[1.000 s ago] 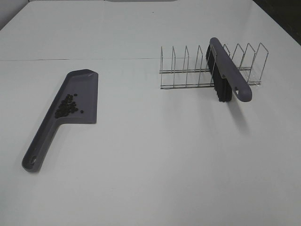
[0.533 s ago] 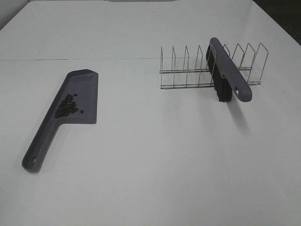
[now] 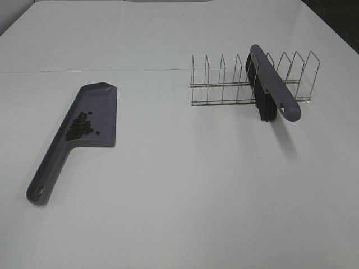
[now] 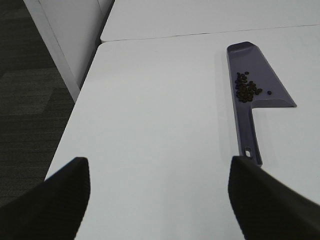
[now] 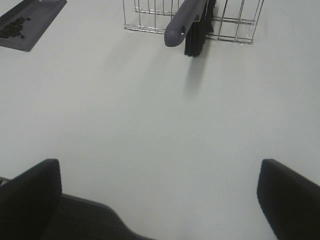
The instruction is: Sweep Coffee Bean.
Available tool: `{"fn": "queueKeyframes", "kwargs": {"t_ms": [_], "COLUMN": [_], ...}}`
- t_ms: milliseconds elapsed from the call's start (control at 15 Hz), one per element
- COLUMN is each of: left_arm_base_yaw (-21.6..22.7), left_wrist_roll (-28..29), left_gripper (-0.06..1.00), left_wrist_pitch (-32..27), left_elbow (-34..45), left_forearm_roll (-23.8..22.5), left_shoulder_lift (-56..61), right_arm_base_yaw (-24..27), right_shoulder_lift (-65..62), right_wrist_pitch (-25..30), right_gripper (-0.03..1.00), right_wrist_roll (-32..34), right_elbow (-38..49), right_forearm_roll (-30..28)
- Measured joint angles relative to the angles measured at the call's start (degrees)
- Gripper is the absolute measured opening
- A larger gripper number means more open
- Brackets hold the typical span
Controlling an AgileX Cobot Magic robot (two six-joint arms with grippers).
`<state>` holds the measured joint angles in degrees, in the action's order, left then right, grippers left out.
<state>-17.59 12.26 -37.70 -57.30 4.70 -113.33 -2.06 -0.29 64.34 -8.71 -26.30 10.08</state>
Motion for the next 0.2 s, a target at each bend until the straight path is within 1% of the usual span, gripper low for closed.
{"fn": "queueKeyframes", "kwargs": {"t_ms": [200], "left_arm_base_yaw": [0.00], "left_wrist_roll": [0.00], "left_gripper": [0.33], "left_wrist_pitch": [0.00], "left_elbow": [0.00], "left_forearm_roll": [0.00], "left_shoulder_lift": [0.00], "right_arm_base_yaw": [0.00], "right_shoulder_lift": [0.00], "right_wrist_pitch": [0.00], "right_gripper": [0.93], "right_wrist_roll": [0.00], "right_elbow": [0.00], "right_forearm_roll": [0.00]}}
